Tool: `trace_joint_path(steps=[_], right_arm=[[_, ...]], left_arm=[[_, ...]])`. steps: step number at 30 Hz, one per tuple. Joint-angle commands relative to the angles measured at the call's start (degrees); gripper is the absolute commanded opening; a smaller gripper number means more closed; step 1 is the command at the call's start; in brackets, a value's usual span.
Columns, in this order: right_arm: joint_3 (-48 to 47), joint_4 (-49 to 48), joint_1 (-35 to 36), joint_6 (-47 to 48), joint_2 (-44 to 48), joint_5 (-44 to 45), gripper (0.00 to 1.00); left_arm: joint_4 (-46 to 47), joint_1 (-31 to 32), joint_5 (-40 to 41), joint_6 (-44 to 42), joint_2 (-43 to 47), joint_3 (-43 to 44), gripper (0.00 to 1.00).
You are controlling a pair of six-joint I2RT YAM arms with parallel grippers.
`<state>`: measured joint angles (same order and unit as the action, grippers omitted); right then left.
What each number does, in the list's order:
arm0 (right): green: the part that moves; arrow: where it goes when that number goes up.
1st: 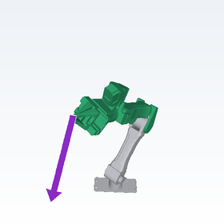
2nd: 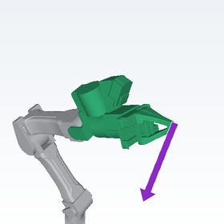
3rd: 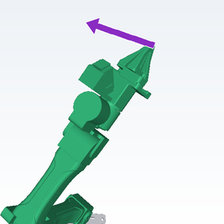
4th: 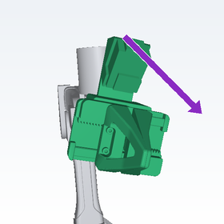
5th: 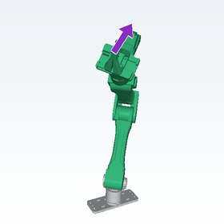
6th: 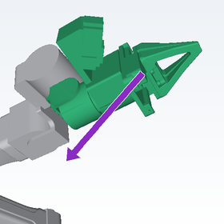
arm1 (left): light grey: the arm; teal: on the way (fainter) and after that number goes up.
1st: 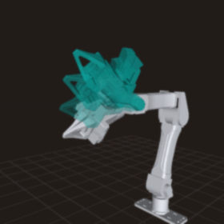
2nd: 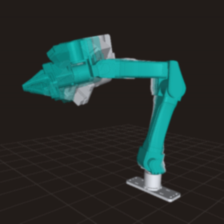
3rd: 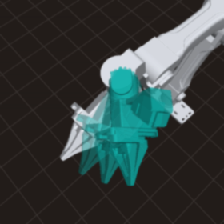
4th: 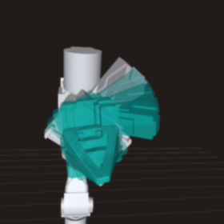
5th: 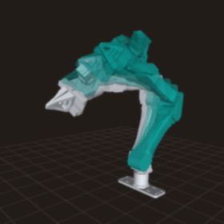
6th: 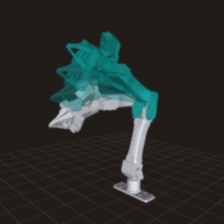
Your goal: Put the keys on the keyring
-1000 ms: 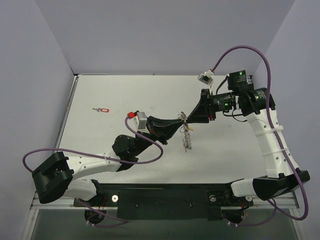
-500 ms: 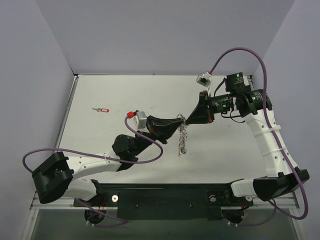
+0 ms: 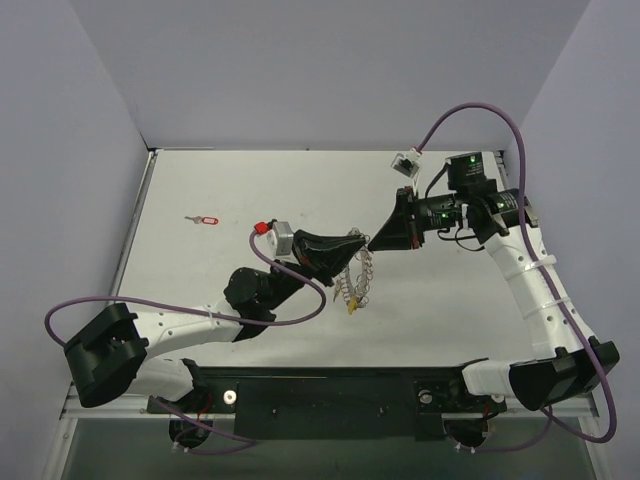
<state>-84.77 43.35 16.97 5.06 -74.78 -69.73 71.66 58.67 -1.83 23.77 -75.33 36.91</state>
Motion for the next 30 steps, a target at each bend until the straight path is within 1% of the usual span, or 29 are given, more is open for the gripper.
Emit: trace_joint_path(steps=[1,6,8,9,10,11,13,14,15,16,17,19,21,24,28,30], right_arm=[[3.3,-7.3,0.5,-8.2,0.6,-1.2,0.0],[5.9,-14.1,0.9,-14.6,0.5,-2.8,0.0],[6.4,-15.5,0.9,-16.1,0.8,-2.9,0.07],[6.0,-15.5,0.7,-16.0,1.0,-2.8,0.13],[5.9,-15.4,0.0,-15.6,1.4,-3.4,0.16],[5.3,-15.1,-0.5,-15.3,2.0,-3.7,0.21],[4.6,-14.5,-2.4,-13.8,3.2,-4.1,0.28],[4.4,-14.4,-3.3,-12.0,3.7,-4.0,0.31],[4.2,-14.2,-3.9,-11.1,4.6,-4.0,0.36],[4.2,-14.2,-4.3,-9.2,5.1,-3.7,0.37],[3.9,-13.9,-4.6,-8.0,5.8,-3.7,0.42],[3.8,-13.8,-4.8,-3.8,7.0,-3.2,0.47],[3.4,-13.4,-4.6,-0.5,7.1,-3.1,0.48],[2.4,-9.8,-3.5,4.9,6.6,-2.9,0.47],[3.5,-8.4,-1.2,7.9,6.5,-2.2,0.34],[3.7,-8.0,-0.7,8.5,6.7,-1.5,0.33]], left_arm=[[22.6,-0.2,-1.1,1.3,0.8,3.5,0.0],[22.6,-0.6,-1.4,2.1,0.6,3.3,0.0],[22.6,-0.6,-1.6,2.3,0.4,3.4,0.0],[22.6,-0.7,-1.8,2.4,0.3,3.3,0.0],[22.6,-0.8,-2.0,2.7,0.4,3.2,0.0],[22.6,-0.9,-2.1,2.8,0.4,3.0,0.0],[22.1,-1.3,-2.7,3.6,0.6,2.5,0.0],[21.9,-1.5,-2.9,3.9,0.7,1.9,0.0],[21.2,-1.6,-3.4,4.0,0.7,1.9,0.0],[20.8,-1.8,-3.6,4.4,1.0,1.5,0.0],[20.3,-2.0,-4.2,4.4,1.1,1.3,0.0],[19.8,-2.1,-4.9,5.1,1.2,1.0,0.0],[19.7,-2.3,-5.5,5.5,1.2,0.5,0.0],[19.7,-2.4,-6.1,6.2,1.2,0.3,0.0],[20.1,-2.6,-7.1,7.0,0.7,0.4,0.0],[20.4,-2.6,-7.3,7.3,0.5,0.4,0.0]])
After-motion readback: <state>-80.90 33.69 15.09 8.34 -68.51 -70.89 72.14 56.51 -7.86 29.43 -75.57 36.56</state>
